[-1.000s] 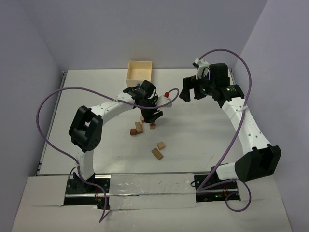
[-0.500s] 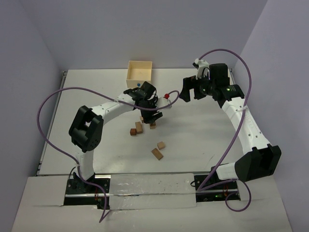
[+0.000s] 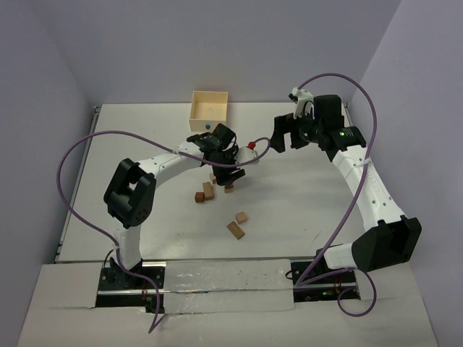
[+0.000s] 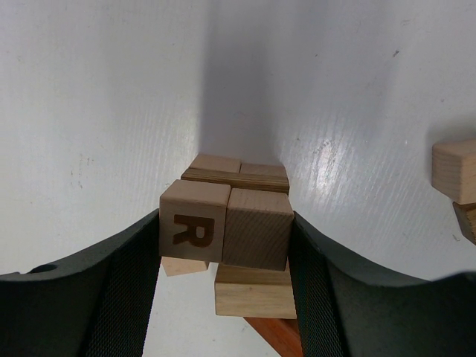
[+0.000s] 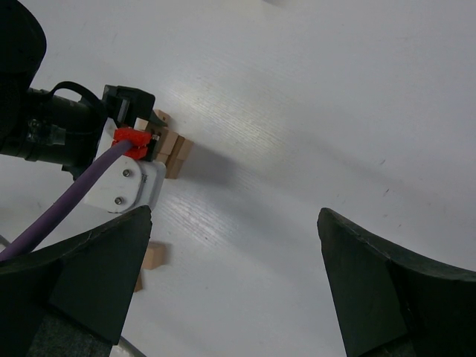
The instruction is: Build the wood block tower
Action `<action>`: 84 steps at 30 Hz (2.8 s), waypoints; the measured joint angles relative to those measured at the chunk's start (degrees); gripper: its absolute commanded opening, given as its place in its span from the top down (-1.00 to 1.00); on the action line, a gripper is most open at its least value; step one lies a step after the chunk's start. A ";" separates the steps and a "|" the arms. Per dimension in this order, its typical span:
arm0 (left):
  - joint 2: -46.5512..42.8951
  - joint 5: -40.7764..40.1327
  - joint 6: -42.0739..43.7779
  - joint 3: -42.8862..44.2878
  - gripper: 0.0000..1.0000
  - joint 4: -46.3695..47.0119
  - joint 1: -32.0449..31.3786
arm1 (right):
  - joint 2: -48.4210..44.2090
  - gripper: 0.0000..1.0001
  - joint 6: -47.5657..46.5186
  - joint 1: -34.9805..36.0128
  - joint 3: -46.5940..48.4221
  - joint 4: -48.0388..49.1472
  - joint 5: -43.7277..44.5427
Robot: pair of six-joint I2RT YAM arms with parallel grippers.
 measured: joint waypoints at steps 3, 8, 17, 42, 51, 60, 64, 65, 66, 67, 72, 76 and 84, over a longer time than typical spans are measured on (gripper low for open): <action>0.00 -0.11 0.02 -0.02 0.37 0.05 0.00 | 0.00 -0.99 0.02 0.00 0.00 0.01 -0.11; 0.00 -0.15 0.14 -0.20 0.26 0.30 0.00 | 0.00 -0.99 0.10 0.00 0.00 0.00 -0.21; 0.00 -0.15 0.16 -0.31 0.19 0.45 0.00 | 0.00 -0.99 0.12 0.00 0.00 0.02 -0.63; -0.08 -0.07 0.68 -0.55 -0.99 0.59 0.00 | 0.66 -0.99 0.12 0.00 0.04 -0.07 -1.25; -5.07 0.54 0.26 2.15 -0.99 -3.25 -0.01 | 0.67 -0.99 0.12 0.00 0.24 -0.11 -1.67; -26.02 2.28 -8.27 1.04 -0.99 0.76 4.38 | 0.56 -0.99 -0.23 0.00 0.28 -0.11 -2.48; -34.89 7.13 -13.83 -6.19 -0.98 3.50 13.99 | -0.17 -0.95 -1.31 0.00 -0.35 0.06 -3.51; -36.09 8.18 -14.78 -8.00 -0.99 3.90 16.11 | -0.58 -0.94 -1.69 0.00 -0.91 0.11 -3.83; -37.02 9.77 -15.15 -10.11 -0.98 4.45 18.10 | -1.13 -0.90 -2.50 0.02 -1.72 0.07 -4.20; -37.72 11.31 -15.25 -12.67 -0.98 4.52 19.47 | -1.70 -0.87 -3.34 0.03 -2.68 -0.08 -4.45; -38.72 14.90 -15.70 -24.47 -0.80 4.42 22.54 | -3.25 -0.73 -9.02 2.31 -6.94 -1.83 -3.27; -38.06 15.52 -16.54 -28.68 -0.48 4.62 22.58 | -3.23 -0.67 -12.90 5.83 -9.76 -3.46 -1.48; -31.63 14.22 -17.00 -31.50 -0.61 12.12 20.82 | -3.29 -0.66 -15.41 12.01 -16.54 -3.78 2.54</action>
